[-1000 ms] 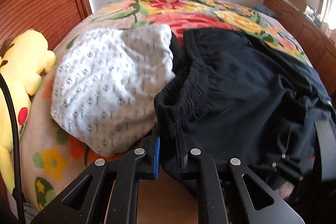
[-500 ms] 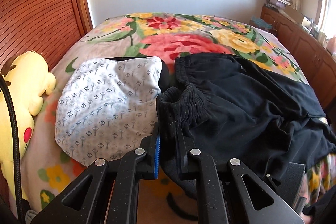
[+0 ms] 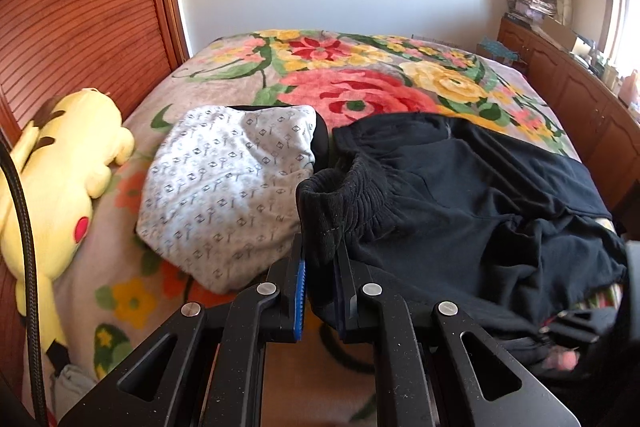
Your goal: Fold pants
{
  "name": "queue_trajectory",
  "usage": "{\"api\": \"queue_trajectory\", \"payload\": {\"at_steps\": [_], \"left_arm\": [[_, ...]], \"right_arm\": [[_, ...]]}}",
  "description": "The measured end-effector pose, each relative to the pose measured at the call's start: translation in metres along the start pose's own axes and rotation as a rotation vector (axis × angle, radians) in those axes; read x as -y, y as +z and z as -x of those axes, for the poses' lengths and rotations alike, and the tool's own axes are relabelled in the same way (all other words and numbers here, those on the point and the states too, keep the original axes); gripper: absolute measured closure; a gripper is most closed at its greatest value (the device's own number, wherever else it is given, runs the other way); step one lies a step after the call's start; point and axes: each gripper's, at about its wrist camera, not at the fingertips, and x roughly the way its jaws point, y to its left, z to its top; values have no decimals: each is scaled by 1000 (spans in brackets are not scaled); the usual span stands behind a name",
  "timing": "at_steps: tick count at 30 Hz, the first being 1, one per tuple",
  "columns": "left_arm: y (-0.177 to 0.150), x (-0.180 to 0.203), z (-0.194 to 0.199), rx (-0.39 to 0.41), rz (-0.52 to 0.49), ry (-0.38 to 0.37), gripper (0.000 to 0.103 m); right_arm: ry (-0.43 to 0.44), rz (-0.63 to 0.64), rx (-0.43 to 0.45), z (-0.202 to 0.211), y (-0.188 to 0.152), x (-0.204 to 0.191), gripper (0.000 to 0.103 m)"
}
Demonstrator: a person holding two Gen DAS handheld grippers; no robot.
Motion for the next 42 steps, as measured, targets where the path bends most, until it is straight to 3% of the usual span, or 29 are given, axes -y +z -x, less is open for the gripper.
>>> {"api": "queue_trajectory", "payload": {"at_steps": [8,12,18,28,34,42], "left_arm": [[-14,-3,49,21,45,-18,92],[-3,9,37,4,55,-38,92],[33,38,-13,-20,70,-60,91],[84,59,-120,-35,171,-32,91],[90,64,-166,-18,178,-27,88],[86,66,-201,-34,85,-25,78]], "right_arm": [[46,41,89,79,1,-22,90],[-4,41,108,85,13,-14,91],[-137,51,106,81,52,48,91],[-341,147,7,17,125,130,91],[-375,157,-37,-30,151,168,91],[-406,183,-91,-93,166,192,91]]}}
